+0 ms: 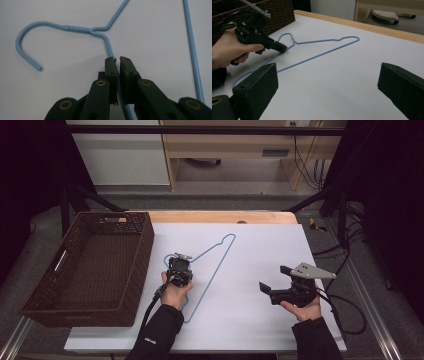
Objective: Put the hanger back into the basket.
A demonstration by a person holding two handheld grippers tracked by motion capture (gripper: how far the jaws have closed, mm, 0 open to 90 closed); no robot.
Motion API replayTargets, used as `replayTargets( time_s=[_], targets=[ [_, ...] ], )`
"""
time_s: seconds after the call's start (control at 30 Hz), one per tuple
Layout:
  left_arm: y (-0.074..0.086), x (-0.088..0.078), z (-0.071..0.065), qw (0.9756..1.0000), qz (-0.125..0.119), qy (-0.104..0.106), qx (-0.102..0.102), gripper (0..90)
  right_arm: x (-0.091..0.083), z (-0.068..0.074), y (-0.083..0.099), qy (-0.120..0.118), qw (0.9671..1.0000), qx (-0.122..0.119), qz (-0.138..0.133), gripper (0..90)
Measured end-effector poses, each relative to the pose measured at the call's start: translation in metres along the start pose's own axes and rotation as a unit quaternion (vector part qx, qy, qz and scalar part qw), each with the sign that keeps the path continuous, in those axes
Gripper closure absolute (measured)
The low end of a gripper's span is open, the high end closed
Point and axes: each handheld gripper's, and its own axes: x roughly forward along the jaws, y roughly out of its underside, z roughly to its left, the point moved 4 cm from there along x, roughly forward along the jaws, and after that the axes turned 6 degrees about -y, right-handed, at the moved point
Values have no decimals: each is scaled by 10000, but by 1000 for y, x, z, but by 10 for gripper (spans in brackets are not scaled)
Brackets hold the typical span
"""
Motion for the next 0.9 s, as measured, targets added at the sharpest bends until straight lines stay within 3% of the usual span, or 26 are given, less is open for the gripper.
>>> replayTargets(
  time_s=[0.53,0.9],
  targets=[
    [2,-3,2,9997,-209,64,-114,869,1,0,1,-36,10000,-22,20,37],
    [-1,-20,0,9983,-554,171,-83,870,6,0,2,-46,10000,-29,69,44]
  ],
)
